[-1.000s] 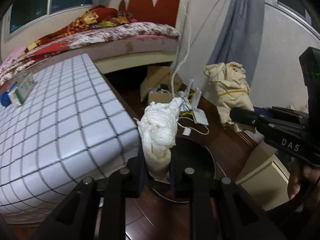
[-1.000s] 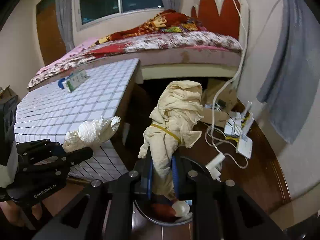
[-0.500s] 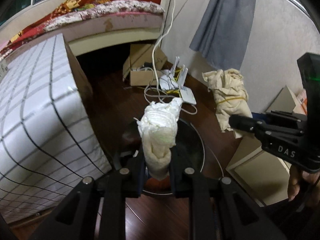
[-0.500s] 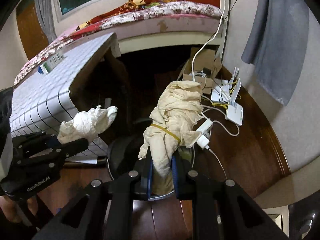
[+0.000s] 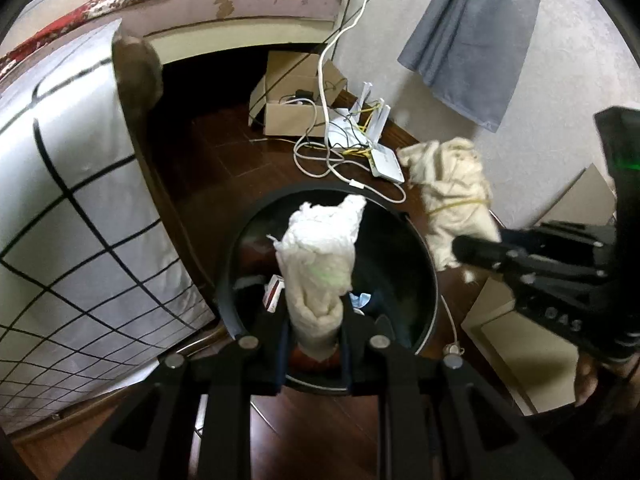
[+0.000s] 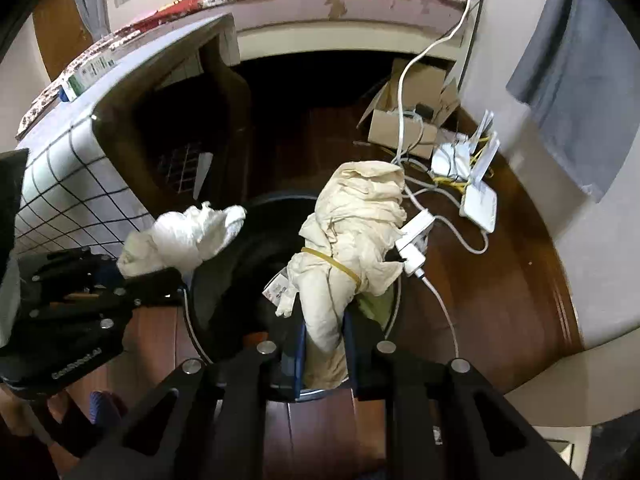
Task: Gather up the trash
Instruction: 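Open both grippers to drop the cloth and tissue into the bin, then move both grippers back over the table toward the glove and carton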
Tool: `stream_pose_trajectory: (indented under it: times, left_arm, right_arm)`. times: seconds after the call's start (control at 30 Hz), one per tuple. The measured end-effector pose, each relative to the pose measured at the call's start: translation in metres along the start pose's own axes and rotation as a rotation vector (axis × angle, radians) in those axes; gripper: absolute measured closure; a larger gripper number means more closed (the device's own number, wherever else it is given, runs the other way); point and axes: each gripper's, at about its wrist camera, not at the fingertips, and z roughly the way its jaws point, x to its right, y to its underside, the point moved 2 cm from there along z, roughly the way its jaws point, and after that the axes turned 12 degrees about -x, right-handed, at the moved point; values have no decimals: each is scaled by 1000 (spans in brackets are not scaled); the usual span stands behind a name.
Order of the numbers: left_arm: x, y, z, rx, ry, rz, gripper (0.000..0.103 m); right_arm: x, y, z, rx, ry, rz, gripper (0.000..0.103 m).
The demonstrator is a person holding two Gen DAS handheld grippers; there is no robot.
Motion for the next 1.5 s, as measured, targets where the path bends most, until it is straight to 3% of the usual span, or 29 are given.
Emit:
stream_pose_trajectory:
  times: [0.17, 0.2, 0.23, 0.27, 0.3, 0.5, 0.7, 1.5]
  left_arm:
    - [-6, 0, 7, -11, 32, -12, 77]
    - [-7, 0, 10, -19, 51, -13, 68]
    - [-9, 0, 15, -34, 66, -18, 59]
    - [-12, 1, 21, -49, 58, -32, 33]
    - [-14, 1, 27, -66, 24, -44, 15]
    - [-22, 11, 34, -90, -72, -58, 1]
    - [-26, 13, 24, -55, -120, -70, 1]
    - [-25, 16, -26, 34, -170, -68, 1]
  right_arm:
    - [-4, -9, 20, -49, -35, -13, 84]
    - [-4, -10, 25, -56, -30, -18, 77]
    - [-2, -11, 29, -55, 9, -18, 67]
    - [1, -12, 32, -62, 52, -7, 34]
    - [6, -12, 36, -79, 98, 14, 1]
    - [22, -11, 40, -78, 156, 65, 1]
    - [17, -10, 41, -85, 180, 42, 1]
    - [-7, 3, -14, -6, 197, -4, 1]
